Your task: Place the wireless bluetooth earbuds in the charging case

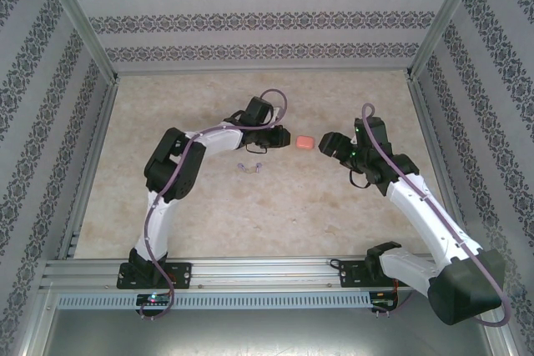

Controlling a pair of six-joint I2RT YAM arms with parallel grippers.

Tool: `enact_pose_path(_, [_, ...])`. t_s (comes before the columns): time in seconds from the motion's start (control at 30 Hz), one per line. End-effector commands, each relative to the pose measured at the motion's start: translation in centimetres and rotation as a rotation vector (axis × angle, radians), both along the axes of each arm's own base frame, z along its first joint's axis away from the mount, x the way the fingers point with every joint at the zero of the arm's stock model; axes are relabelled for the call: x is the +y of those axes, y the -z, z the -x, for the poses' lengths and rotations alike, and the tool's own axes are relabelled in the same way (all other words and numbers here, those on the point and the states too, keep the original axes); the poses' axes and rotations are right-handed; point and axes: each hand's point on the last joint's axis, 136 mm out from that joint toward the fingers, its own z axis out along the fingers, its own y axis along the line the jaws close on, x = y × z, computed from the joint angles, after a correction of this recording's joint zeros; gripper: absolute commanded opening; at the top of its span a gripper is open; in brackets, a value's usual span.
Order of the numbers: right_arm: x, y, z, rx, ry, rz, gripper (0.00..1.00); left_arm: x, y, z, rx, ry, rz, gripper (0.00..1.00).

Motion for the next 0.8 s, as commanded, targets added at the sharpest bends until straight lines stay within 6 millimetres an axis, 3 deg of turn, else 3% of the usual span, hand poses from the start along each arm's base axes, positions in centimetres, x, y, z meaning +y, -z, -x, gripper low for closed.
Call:
enact_pose_path(0.0, [-0.3,0.0,0.0,-0.016,-0.009,-0.004,0.79,0.0,0.2,0.0,0.095,-0.044,-0.026,0.04])
enact_pose_path(0.07, [-0.3,-0.1,0.0,-0.016,-0.012,-0.008,0.79,0.2,0.9,0.0,0.132,-0.055,-0.052,0.05])
enact_pose_path(0.43, [-0.8,-1.7,0.3,-0.045,-0.019,-0.047,0.8,2.9,3.1,0.1,0.227,-0.154,-0.251,0.4])
enact_pose_path(0.57, [-1.1,-2.3,0.6,-0.049,-0.018,-0.059,0.8,3.4,3.5,0.2,0.242,-0.17,-0.285,0.46])
enact_pose_path(0.67, [-1.3,-2.5,0.9,-0.046,-0.017,-0.064,0.82,3.7,2.9,-0.1,0.21,-0.177,-0.303,0.5])
enact_pose_path(0.77, [-1.5,-2.7,1.4,-0.041,-0.018,-0.065,0.86,3.7,1.0,-0.9,0.155,-0.185,-0.294,0.55])
